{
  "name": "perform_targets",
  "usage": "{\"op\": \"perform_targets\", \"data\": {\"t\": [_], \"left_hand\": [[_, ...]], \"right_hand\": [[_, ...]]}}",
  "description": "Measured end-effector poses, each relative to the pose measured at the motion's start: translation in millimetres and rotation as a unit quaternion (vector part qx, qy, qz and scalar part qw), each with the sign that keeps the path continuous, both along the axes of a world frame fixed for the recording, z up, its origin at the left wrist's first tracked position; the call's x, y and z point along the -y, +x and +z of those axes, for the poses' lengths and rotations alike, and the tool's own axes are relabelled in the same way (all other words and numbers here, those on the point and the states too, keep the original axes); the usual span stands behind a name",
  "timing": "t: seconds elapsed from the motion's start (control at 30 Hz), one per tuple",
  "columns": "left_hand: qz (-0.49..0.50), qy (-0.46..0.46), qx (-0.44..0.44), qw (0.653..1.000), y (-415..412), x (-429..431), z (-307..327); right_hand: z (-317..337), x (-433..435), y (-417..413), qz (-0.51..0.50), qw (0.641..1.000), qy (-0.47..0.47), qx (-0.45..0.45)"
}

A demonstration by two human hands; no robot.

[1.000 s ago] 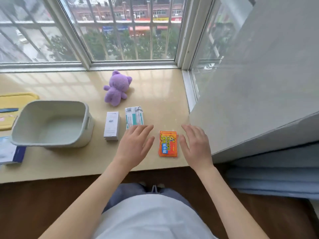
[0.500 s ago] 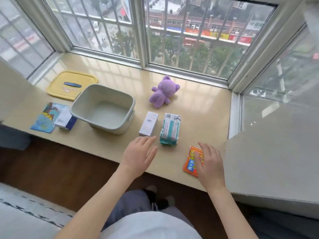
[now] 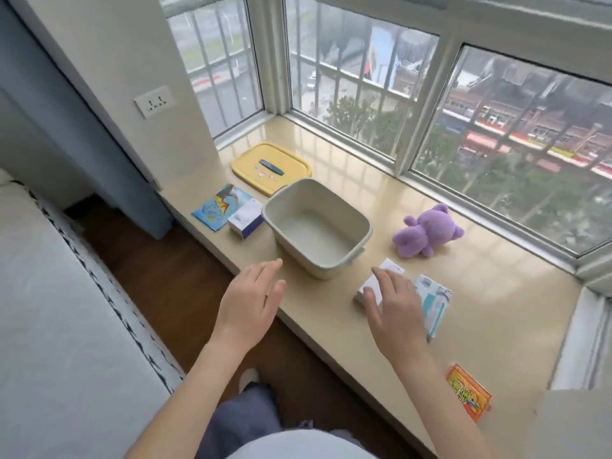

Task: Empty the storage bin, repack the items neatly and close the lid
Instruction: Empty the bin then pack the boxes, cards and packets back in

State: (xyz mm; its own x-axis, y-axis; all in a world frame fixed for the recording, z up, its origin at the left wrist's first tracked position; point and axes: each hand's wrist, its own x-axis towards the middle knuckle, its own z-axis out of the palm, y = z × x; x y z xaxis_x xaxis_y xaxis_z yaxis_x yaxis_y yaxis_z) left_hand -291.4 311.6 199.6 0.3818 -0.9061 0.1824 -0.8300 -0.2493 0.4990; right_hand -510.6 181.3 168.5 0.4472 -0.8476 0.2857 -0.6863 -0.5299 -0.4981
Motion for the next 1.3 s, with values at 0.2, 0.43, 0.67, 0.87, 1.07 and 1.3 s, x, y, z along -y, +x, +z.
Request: {"op": "perform_targets", "data": {"t": [0.2, 0.43, 0.67, 0.87, 1.07, 1.3], "left_hand": [[0.07, -0.007, -0.008, 0.998, 115, -30, -6], [0.083, 0.025, -0.015, 0.996, 277, -66, -29], [0.09, 0.047, -0.025, 0.994, 392, -57, -26], [0.081, 0.102, -0.054, 0.99, 444, -24, -62], [0.047, 0.169, -0.042, 0.984, 506, 28, -87], [-0.01, 0.204, -0.017, 0.979, 582, 119, -79]], "right_hand": [[-2, -5, 123, 0.05, 0.998, -0.028, 0.002], [-21, -30, 283, 0.057, 0.998, -0.003, -0.038], [-11, -21, 387, 0.053, 0.997, 0.016, -0.049], [-43, 10, 446, 0.063, 0.995, 0.036, -0.071], [-81, 61, 515, 0.036, 0.99, 0.102, -0.086], [-77, 115, 572, -0.034, 0.988, 0.145, -0.052]]}}
